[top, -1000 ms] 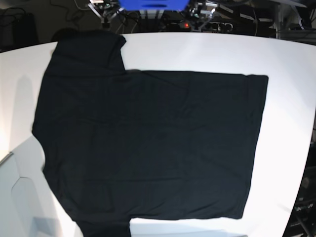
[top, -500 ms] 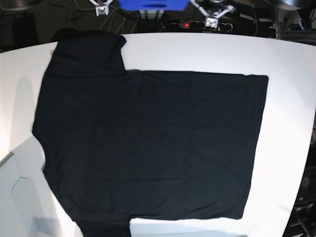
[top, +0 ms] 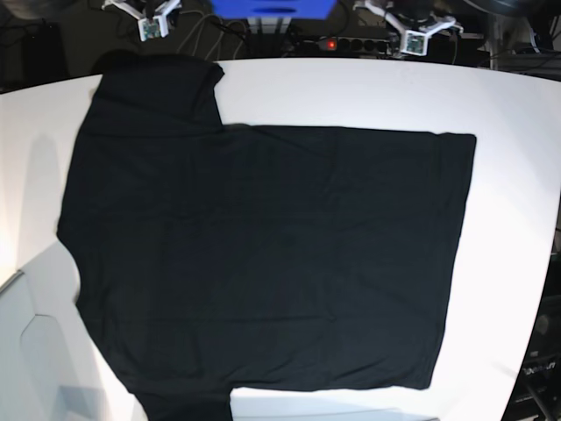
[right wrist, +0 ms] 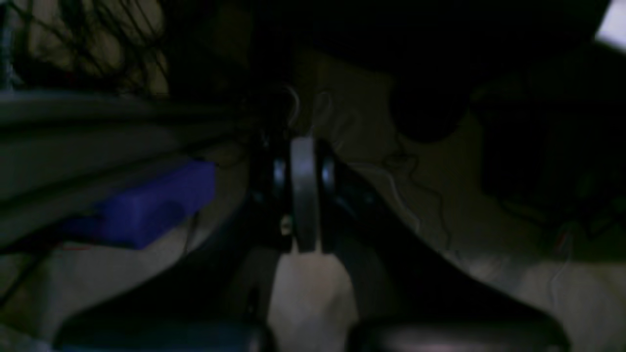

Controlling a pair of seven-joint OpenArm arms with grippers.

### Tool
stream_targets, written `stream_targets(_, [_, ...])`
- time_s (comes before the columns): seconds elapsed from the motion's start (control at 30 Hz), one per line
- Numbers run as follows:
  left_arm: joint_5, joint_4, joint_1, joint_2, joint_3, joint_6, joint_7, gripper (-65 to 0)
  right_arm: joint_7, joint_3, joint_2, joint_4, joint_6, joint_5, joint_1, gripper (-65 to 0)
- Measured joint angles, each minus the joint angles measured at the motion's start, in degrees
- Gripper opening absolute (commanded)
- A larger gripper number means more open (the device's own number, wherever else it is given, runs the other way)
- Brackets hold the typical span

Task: Fold the T-shirt properly
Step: 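Grasp the shirt's shoulder corners with the left and right grippers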

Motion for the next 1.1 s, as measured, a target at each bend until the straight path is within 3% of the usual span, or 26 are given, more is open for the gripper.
stream_targets(0.13, [-0.02,4.63,-0.26,-0.02,-1.99,-0.02,-0.85,-63.7,-0.59,0.31,0.00,-0.52,0.00,0.17,1.79,-65.0])
stream_targets(0.4, [-0.04,4.68,-4.42,0.00,-3.32,-0.04,-0.50,-43.0,-0.55,0.28,-0.33,-0.11,0.02,0.17,8.85,-64.4])
stream_targets(0.73, [-0.11,4.68,-10.54,0.59,-6.14,-0.07,-0.26,-40.9,2.16,0.52,-0.50,-0.09,0.00,0.20,15.10,-45.6])
stream_targets(0.83, [-7.52,4.57,-11.10,0.63,-8.44,-0.02,0.28,-40.7,1.99,2.84,-1.33,-0.09,0.00,0.20,15.80,-40.6])
stream_targets(0.93, [-16.39,4.28,-13.29,0.42,-13.11,-0.22,0.24,-40.7,1.95,9.05,-4.22,-0.09,0.02,0.33,16.76,-37.7])
stream_targets(1.0, [-18.75,3.91,-14.25,-0.02,-15.89,-0.02,0.22,-40.6,2.05,12.55,-4.79,-0.11,0.11,0.26,17.62,-37.1])
stream_targets(1.1, [-18.78,1.57,-17.03,-1.42,-17.57,0.13,6.47,-37.6,1.81,16.76,-5.01,-0.11,5.35,0.20,18.32,-36.9])
